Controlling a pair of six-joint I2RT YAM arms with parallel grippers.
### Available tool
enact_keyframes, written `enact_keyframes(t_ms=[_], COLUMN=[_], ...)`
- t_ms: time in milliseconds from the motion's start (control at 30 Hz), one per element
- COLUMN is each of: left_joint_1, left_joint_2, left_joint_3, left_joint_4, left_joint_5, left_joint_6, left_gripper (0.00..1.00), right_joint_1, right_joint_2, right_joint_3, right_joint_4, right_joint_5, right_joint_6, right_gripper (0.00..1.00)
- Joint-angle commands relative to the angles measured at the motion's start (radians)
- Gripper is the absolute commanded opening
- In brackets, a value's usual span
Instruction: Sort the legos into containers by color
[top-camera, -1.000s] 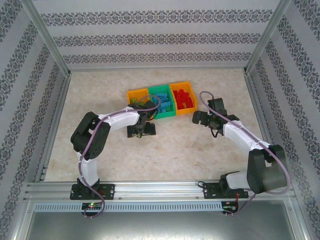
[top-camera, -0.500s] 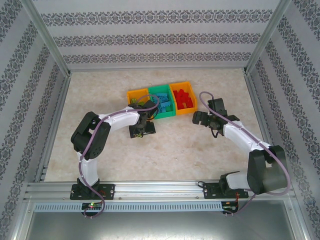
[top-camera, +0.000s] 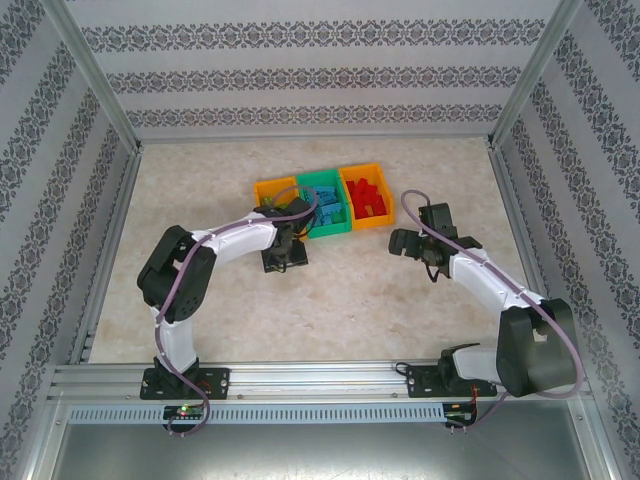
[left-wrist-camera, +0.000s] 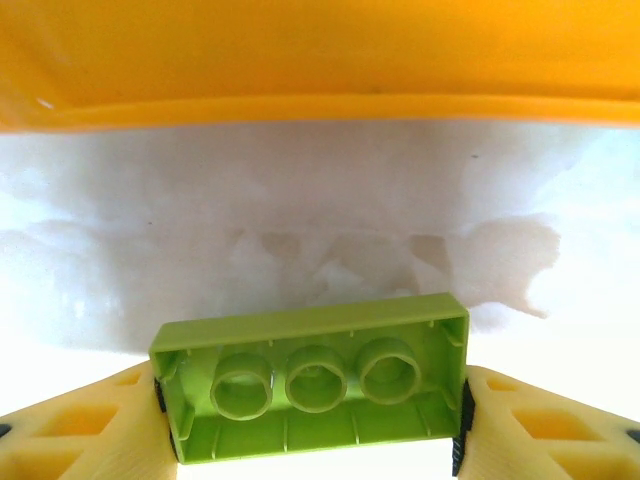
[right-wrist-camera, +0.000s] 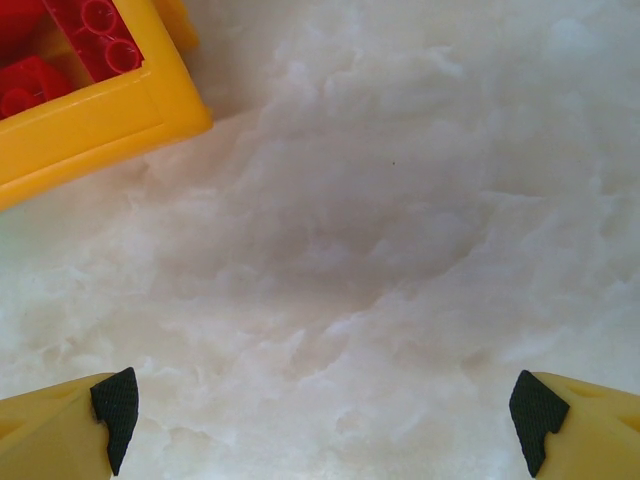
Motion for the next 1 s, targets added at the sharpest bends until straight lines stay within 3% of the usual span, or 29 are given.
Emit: enact_keyframes(t_ms=[0, 233, 567, 633, 867, 967], left_joint_1=[-0.007, 0.031, 0.162, 0.174, 0.194, 0.194], left_joint_2=[-0.079, -0.112, 0.079, 0.12, 0.188, 0.166], left_joint_3=[0.062, 0.176, 0.421, 0.465, 0.537, 0.518], left_joint_4=[-0.063, -0.122, -0.118, -0.12, -0.143, -0.138], left_joint_5=[-0.04, -0.123, -0.14, -0.129, -0.122, -0.142], left_joint_6=[0.044, 0.129, 0.268, 0.287, 0.287, 0.282], left_gripper=[0.51, 0.55, 0.59, 0.64, 0.97, 0.99], right_joint_1=[-0.014, -0.015, -0.02, -0.019, -0.03, -0.057], right_joint_2=[-0.032, -0.072, -0.174, -0.186, -0.185, -0.173], right_joint_3=[-0.015, -0.042, -0.086, -0.094, -0.137, -0.199], right_joint_4=[-0.022, -0.024, 0.079, 0.128, 0.299, 0.454], right_joint_5=[0.034, 0.034, 0.068, 0.083, 0.191, 0.189], right_joint_6=[-0.021, -0.017, -0.115, -0.163, -0.288, -0.324], right_gripper=[0.98, 0.98, 0.98, 0.98, 0.98, 0.98])
